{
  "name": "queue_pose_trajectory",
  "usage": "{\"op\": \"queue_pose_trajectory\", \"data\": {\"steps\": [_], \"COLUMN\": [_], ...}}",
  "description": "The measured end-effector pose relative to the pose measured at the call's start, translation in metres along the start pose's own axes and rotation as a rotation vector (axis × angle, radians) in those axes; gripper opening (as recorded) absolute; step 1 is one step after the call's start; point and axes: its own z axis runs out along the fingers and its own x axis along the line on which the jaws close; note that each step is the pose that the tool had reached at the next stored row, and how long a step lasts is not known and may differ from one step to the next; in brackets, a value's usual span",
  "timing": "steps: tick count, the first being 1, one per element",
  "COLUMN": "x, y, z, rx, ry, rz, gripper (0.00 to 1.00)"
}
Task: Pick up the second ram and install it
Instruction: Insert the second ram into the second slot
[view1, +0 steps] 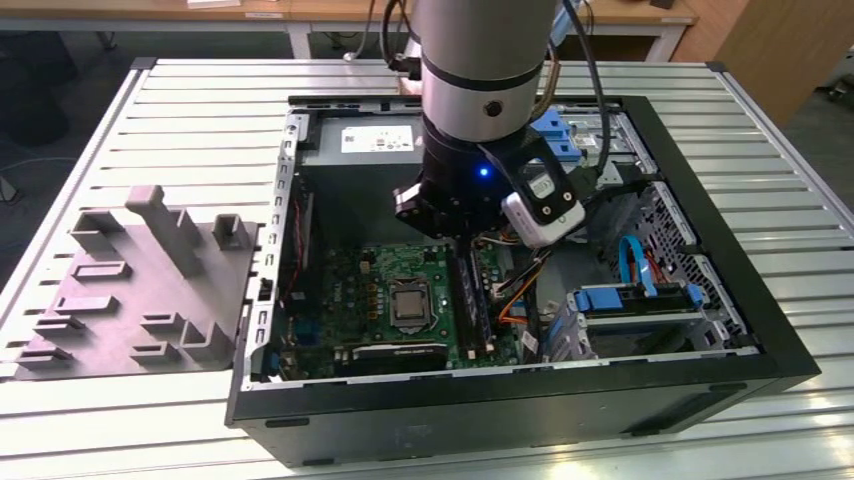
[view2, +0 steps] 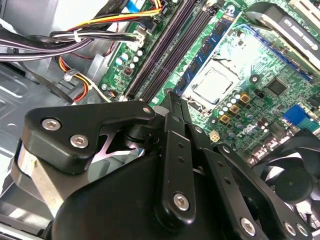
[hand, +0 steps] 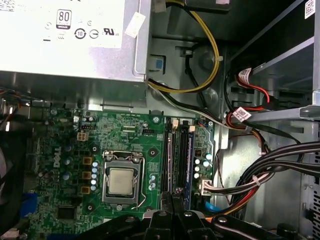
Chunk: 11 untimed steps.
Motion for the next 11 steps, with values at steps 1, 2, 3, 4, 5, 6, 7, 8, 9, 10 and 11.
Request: {"op": "queue_pose_trajectory", "data": {"steps": [1, 2, 3, 4, 5, 6, 7, 8, 9, 10, 11], "x": [-0.0007, -0.0015, -0.0019, -0.0021, -0.0024, -0.0026, -0.0026, -0.0027, -0.0029, -0.0030, -0.0029], "y": [0.0000, -0.0001, -0.0002, -0.0002, -0.0003, -0.0003, -0.0004, -0.0004, -0.0005, -0.0006, -0.0006], "z": [0.0008, 0.0015, 0.0023, 0.0030, 0.0038, 0.0044, 0.0052, 0.0061, 0.0073, 0.0085, 0.0098], "rx": [-0.0004, -0.0011, -0.0019, -0.0023, -0.0030, -0.0034, -0.0039, -0.0043, -0.0047, -0.0051, -0.0055], "ry": [0.0000, 0.0000, -0.0001, -0.0001, -0.0002, -0.0002, -0.0003, -0.0003, -0.0003, -0.0003, -0.0004], "rz": [0.000, 0.000, 0.000, 0.001, 0.001, 0.002, 0.002, 0.002, 0.002, 0.002, 0.003], "gripper": [0.11, 0.11, 0.11, 0.11, 0.11, 0.11, 0.11, 0.11, 0.11, 0.11, 0.11]}}
